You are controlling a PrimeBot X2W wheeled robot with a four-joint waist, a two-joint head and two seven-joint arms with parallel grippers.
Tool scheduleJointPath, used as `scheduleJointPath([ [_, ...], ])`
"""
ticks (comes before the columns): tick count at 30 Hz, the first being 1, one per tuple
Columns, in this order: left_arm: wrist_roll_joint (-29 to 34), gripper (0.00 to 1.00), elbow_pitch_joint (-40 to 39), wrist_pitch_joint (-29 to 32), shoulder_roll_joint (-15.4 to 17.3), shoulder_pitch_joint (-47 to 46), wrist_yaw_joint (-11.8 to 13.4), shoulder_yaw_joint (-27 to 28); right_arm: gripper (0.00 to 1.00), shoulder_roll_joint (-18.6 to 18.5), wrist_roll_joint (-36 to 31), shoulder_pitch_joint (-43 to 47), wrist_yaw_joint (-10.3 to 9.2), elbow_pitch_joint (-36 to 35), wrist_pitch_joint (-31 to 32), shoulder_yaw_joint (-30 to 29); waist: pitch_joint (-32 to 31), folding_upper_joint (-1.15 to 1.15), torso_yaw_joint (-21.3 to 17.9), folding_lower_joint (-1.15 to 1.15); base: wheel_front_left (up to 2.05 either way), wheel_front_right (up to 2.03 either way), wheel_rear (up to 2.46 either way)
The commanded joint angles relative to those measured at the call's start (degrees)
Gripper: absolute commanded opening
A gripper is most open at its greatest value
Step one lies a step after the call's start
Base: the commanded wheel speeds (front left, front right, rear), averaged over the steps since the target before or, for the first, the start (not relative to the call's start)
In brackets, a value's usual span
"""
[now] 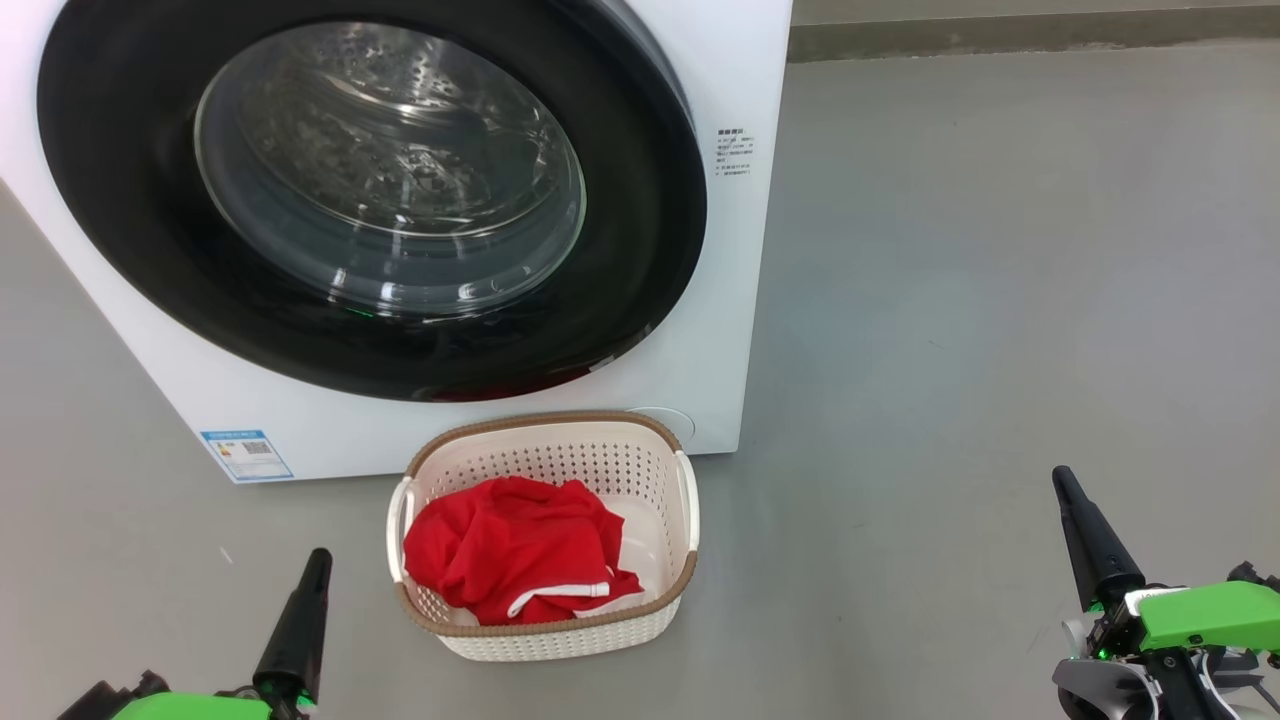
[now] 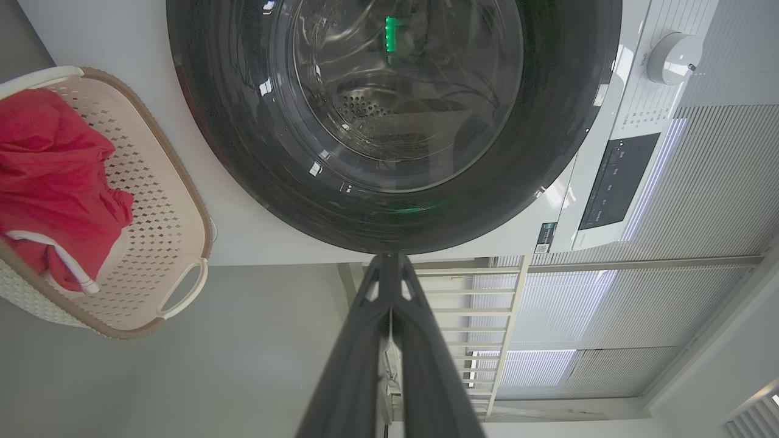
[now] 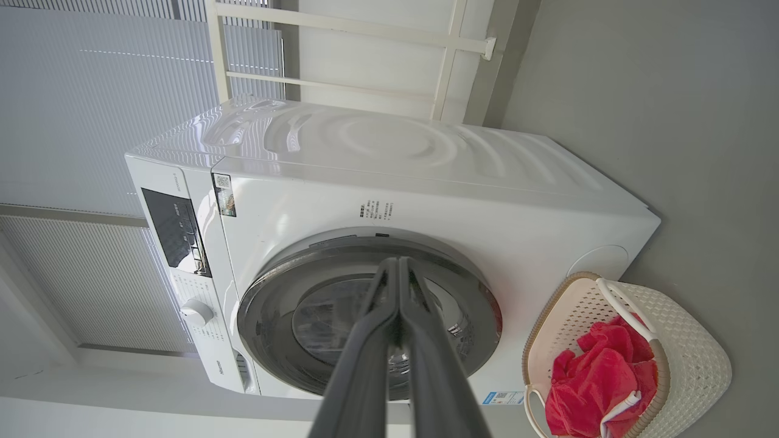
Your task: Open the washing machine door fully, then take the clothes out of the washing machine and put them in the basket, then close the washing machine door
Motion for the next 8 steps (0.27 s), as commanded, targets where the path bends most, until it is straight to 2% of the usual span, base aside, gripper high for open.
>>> scheduleJointPath([
  [1,-0.41,0.0,-1.18,0.26,0.64,-2.25,-0.4,2.01,0.0,-0.57,0.1,-2.62,-0.03,-1.41,0.39,0.94,0.0,0.0,0.0,0.0,0.0,0.0,0.0],
  [8,-0.41,0.0,-1.18,0.26,0.64,-2.24,-0.4,2.0,0.0,-0.53,0.05,-2.63,-0.03,-1.41,0.44,0.88,0.0,0.0,0.0,0.0,0.0,0.0,0.0],
])
